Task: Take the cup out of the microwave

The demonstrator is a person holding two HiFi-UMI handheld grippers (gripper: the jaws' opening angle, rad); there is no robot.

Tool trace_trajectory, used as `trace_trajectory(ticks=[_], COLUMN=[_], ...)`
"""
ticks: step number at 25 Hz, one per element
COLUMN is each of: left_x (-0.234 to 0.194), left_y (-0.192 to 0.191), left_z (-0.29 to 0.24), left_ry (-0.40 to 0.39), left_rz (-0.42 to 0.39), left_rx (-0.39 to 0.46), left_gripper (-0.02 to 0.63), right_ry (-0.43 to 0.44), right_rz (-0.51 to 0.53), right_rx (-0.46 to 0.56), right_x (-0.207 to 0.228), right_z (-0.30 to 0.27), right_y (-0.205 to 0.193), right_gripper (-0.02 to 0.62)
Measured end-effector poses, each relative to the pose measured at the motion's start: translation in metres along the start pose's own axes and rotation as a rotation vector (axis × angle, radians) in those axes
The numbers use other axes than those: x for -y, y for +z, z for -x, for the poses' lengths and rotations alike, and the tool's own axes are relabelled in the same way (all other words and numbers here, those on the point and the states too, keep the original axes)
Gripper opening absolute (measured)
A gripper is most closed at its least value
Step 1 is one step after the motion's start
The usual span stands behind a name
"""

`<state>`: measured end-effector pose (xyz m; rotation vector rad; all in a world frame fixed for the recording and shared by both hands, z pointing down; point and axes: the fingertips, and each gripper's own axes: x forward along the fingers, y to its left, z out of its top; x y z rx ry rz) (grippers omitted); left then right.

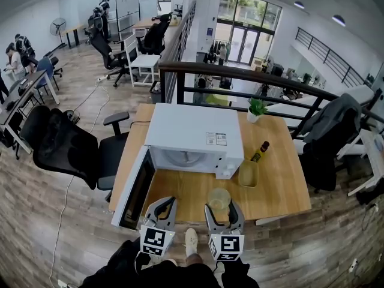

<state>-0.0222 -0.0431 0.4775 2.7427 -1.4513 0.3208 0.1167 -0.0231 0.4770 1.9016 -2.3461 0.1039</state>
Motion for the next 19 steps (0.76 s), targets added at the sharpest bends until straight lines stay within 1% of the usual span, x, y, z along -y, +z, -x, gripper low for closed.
trace_trajectory(ticks=[19], left_x=[0.0012], left_y=[0.0046], left_z=[0.0065], left_ry=[0.006], left_rz=[-0.005], left_rx=[0.009], left_gripper=[0.025], right_ry=[0.002], right_rz=[0.004], right_rx=[0.009], right_x=[-0.0021], right_z=[0.0056], right_y=[0.0054], right_gripper=[0.342])
